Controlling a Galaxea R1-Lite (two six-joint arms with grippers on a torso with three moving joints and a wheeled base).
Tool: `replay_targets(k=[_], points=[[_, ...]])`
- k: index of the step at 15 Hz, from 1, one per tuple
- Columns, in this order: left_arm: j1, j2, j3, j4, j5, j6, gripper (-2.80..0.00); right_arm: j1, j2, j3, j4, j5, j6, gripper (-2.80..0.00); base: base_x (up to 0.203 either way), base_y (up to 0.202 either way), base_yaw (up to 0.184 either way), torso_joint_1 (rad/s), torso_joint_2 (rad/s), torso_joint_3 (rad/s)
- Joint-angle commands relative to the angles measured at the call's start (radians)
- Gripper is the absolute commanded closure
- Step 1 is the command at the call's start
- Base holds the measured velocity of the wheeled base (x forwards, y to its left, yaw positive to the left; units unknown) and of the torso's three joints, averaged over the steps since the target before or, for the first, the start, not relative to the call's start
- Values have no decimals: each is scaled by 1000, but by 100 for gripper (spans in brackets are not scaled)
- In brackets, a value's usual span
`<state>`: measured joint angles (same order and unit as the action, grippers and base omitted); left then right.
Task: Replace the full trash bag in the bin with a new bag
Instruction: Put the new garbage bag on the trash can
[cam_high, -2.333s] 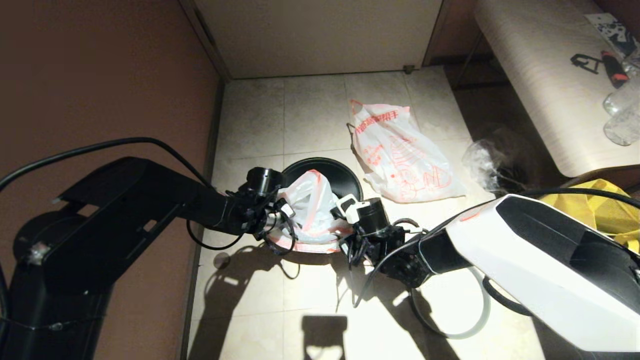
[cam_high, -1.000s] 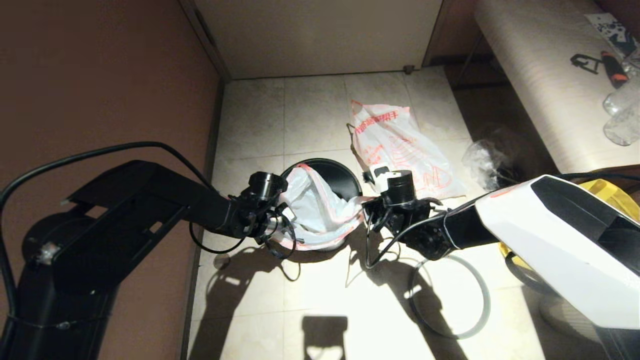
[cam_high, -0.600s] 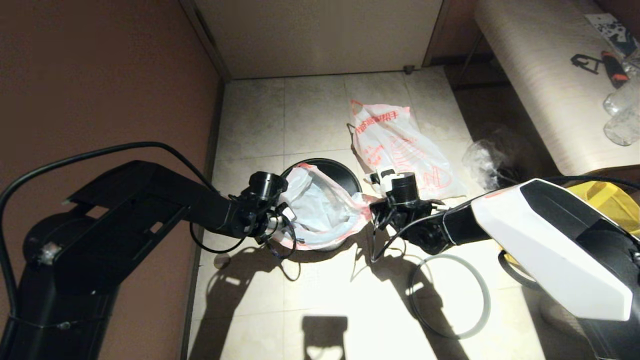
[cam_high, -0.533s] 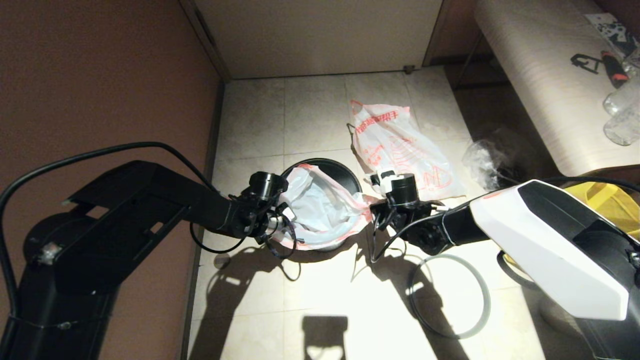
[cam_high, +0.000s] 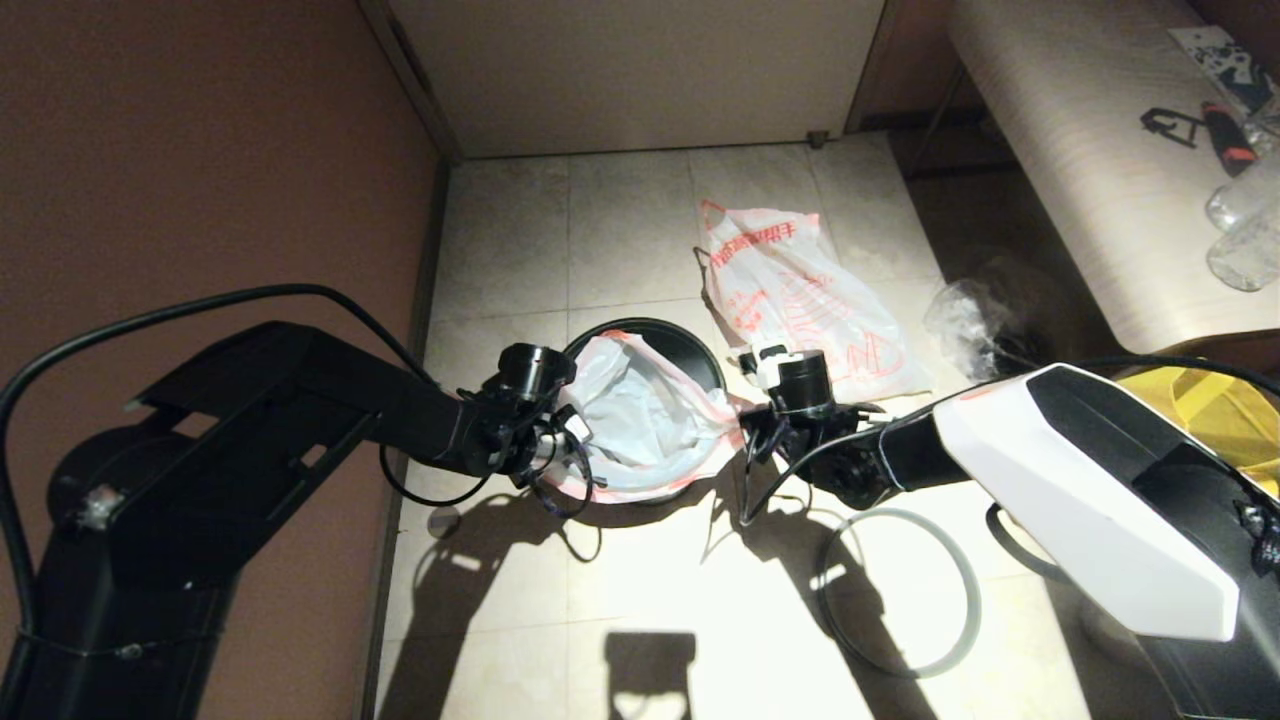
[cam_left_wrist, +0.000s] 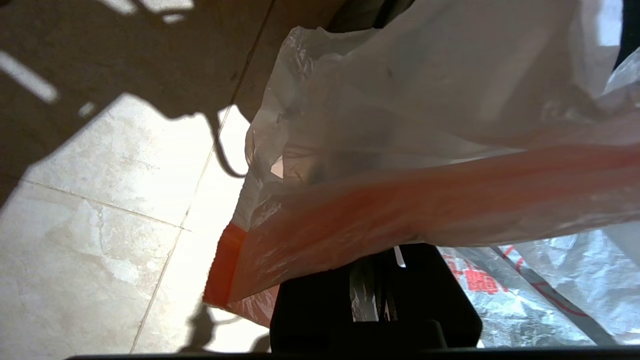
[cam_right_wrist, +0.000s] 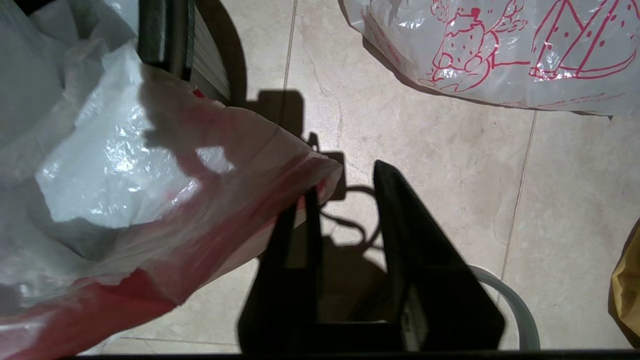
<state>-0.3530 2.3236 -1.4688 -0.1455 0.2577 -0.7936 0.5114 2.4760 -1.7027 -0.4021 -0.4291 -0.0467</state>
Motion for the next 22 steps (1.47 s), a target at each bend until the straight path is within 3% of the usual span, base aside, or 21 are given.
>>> replay_targets(k=[1, 3, 5, 7, 15, 20, 22], points=[[0, 3, -1, -1, 2, -5, 0, 7, -35, 28, 3, -1, 21, -280, 0, 0, 0, 0, 0, 0], [-2, 0, 1, 0, 3, -6, 0, 25, -126, 144, 83, 20, 115, -280, 0, 0, 0, 0, 0, 0], [-4, 0, -2, 0, 2, -6, 0, 52, -208, 226, 173, 97, 242, -280, 0, 0, 0, 0, 0, 0], [-4, -1, -2, 0, 2, -6, 0, 78, -250, 270, 195, 133, 272, -280, 0, 0, 0, 0, 0, 0], [-4, 0, -3, 1, 2, -6, 0, 105, -217, 169, 96, 145, 10, -280, 0, 0, 0, 0, 0, 0], [-3, 2, -3, 1, 2, -6, 0, 91, -95, -62, 183, 214, -41, -280, 0, 0, 0, 0, 0, 0], [-3, 5, -4, 1, 2, -6, 0, 96, -84, -88, 211, 241, -47, -280, 0, 0, 0, 0, 0, 0]])
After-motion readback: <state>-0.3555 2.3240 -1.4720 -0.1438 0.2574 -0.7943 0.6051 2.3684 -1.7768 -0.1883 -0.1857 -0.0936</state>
